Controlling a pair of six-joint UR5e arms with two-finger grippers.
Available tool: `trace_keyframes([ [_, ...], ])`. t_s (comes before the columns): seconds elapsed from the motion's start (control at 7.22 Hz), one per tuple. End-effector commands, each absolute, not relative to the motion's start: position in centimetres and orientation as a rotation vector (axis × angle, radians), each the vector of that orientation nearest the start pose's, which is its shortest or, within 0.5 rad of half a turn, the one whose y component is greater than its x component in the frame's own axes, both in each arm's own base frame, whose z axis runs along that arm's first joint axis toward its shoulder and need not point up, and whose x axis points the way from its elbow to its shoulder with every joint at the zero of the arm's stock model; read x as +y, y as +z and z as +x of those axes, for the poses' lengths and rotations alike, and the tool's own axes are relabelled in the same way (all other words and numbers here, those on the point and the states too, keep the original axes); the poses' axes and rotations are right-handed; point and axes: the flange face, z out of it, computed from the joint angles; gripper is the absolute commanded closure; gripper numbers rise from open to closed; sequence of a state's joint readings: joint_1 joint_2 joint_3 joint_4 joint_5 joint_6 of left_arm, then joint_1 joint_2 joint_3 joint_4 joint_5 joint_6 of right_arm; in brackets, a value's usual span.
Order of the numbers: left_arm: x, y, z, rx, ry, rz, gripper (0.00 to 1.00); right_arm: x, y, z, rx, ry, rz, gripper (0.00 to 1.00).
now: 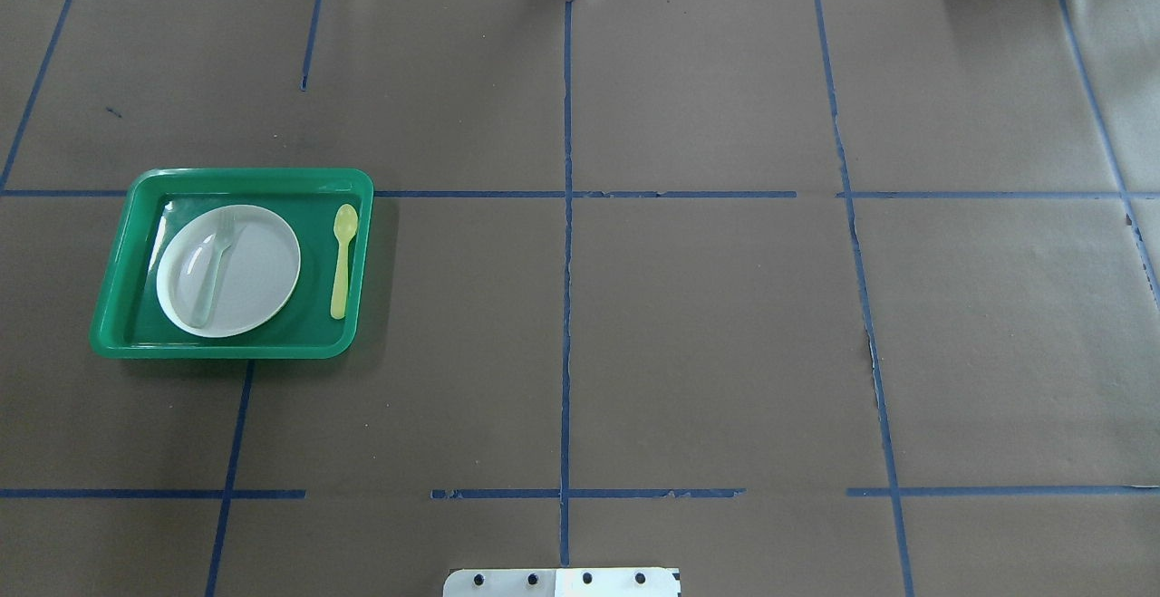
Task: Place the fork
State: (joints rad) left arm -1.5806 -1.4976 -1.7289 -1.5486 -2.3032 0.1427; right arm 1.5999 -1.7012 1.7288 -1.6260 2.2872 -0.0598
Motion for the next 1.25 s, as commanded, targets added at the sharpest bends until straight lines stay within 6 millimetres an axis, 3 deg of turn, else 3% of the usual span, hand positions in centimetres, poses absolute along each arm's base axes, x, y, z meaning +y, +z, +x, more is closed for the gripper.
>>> trace_keyframes([
  [0.0,-46.3,62.2,-7.1,0.729,0.150,0.114,0.00,-43.2,65.1,8.1,-0.717,-0.019,0.005,0.00],
  [0.14,-46.3,62.9,-6.9,0.729,0.143,0.099,0.00,-43.2,65.1,8.1,-0.717,-0.019,0.005,0.00],
  [0.42,-47.3,61.3,-6.2,0.726,0.183,0.187,0.00,-43.2,65.1,8.1,-0.717,-0.019,0.005,0.00],
  [0.55,-47.6,59.8,-3.6,0.743,0.192,0.176,0.00,-43.2,65.1,8.1,-0.717,-0.019,0.005,0.00],
  [0.69,-49.1,57.4,1.9,0.761,0.227,0.154,0.00,-43.2,65.1,8.1,-0.717,-0.019,0.005,0.00],
  [0.83,-49.8,55.7,5.6,0.784,0.198,0.144,0.00,-43.2,65.1,8.1,-0.717,-0.019,0.005,0.00],
  [1.11,-49.3,53.1,12.4,0.862,0.151,0.189,0.00,-43.2,65.1,8.1,-0.717,-0.019,0.005,0.00],
])
